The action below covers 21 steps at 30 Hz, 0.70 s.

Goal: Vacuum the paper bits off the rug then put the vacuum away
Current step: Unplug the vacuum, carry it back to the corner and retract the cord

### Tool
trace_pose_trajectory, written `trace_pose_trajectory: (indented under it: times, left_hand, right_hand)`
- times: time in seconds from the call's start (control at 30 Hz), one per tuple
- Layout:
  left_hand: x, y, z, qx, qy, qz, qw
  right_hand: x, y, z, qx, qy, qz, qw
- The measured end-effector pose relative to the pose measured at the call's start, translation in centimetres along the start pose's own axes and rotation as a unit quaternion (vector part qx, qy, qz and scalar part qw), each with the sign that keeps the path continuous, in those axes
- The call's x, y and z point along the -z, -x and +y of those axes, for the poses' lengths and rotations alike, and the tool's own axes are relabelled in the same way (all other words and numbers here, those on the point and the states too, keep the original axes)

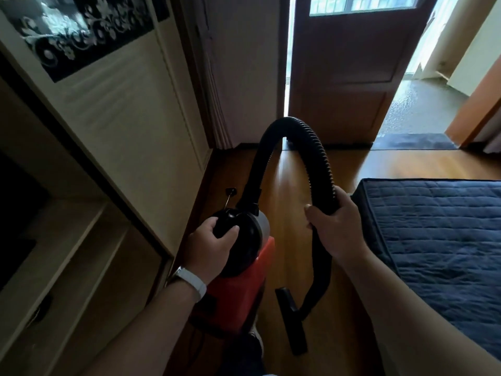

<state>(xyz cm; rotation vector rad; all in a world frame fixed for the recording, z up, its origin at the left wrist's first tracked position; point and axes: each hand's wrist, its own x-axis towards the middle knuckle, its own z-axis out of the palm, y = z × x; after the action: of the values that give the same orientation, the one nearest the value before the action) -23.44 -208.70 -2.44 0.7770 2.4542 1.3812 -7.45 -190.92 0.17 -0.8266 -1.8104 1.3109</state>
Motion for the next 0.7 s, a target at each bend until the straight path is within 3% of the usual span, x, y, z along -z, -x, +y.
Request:
trace_pose_trajectory:
  times: [0.33,0.7]
  left_hand:
    - [-10.0,-20.0,2.1,-0.010,0.026,-0.083,0.996]
    - [-20.5,-38.1,7.6,-0.035,-0.012,-0.142,0.989]
  right_hand:
    - [-0.2,-18.0,5.8,-0.077,0.093,0.070,0.990]
    - [2.6,-35.2,8.4,-0.114,0.076,0.151,0.979]
